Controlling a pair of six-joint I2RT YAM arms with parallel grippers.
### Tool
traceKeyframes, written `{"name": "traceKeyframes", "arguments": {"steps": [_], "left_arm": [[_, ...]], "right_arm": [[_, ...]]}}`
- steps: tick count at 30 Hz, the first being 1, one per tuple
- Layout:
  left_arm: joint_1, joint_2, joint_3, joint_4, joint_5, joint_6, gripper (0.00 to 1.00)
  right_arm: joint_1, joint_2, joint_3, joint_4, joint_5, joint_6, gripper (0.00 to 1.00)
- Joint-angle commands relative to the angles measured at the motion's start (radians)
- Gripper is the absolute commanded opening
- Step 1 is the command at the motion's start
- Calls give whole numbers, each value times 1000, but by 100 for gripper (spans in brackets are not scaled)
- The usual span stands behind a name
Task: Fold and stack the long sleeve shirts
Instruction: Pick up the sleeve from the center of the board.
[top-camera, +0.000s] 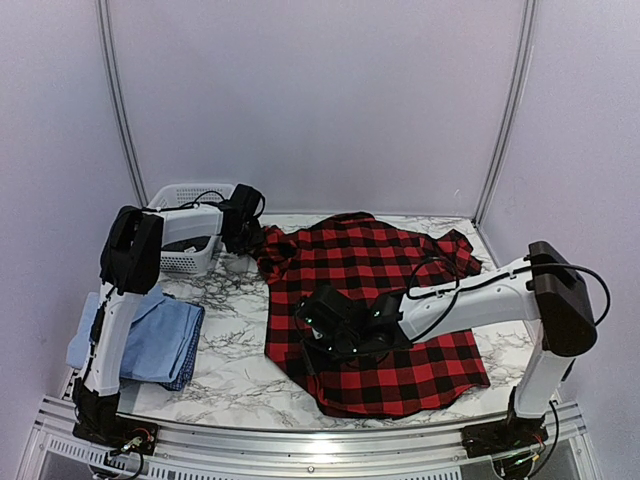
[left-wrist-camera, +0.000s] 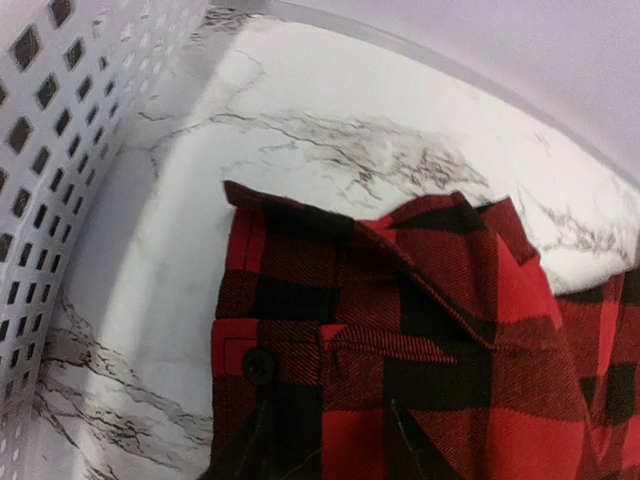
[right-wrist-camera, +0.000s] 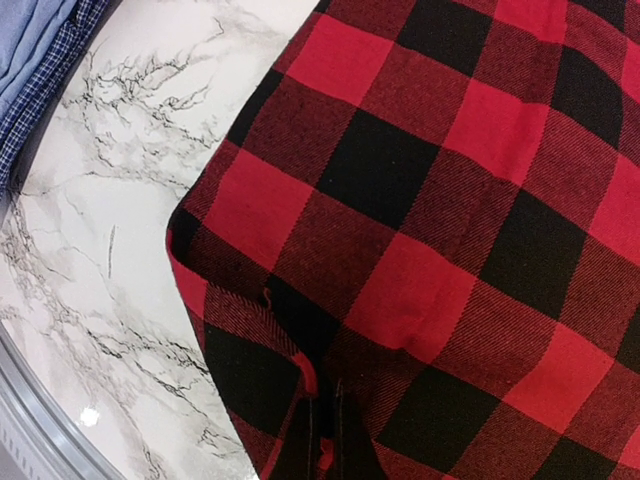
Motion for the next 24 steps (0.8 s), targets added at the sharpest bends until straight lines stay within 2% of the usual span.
{"name": "traceKeyframes", "arguments": {"steps": [1,5,8,9,10,12,15,20,24], "left_arm": [[0,7,36,-27,-14,4,29],[-3,-9,38,-27,-7,15,13],[-3,-15,39,-27,-9,28,6],[-3,-15,38,-28,-8,30,7],[-3,-15,36,-28,-6,34,14],[-3,-15,23,-29,-7,36,35],[-4,-2,14,-32,-15,33,48],[-3,27,14,-34,-17,14,49],[-3,42,22,-33,-12,8,39]], "right_arm": [[-10,-41,0,25,-1,-9,0],[-13,-45,-6,26,0,-12,0],[-17,-43,-6,28,-1,-14,0],[-16,-43,-6,28,0,-14,0],[-17,-43,-6,29,1,-14,0],[-18,-43,-5,33,0,-14,0],[-18,-39,-3,33,-7,-14,0],[-18,-43,-11,28,-21,-19,0],[-18,-56,-26,19,-25,-25,0]]}}
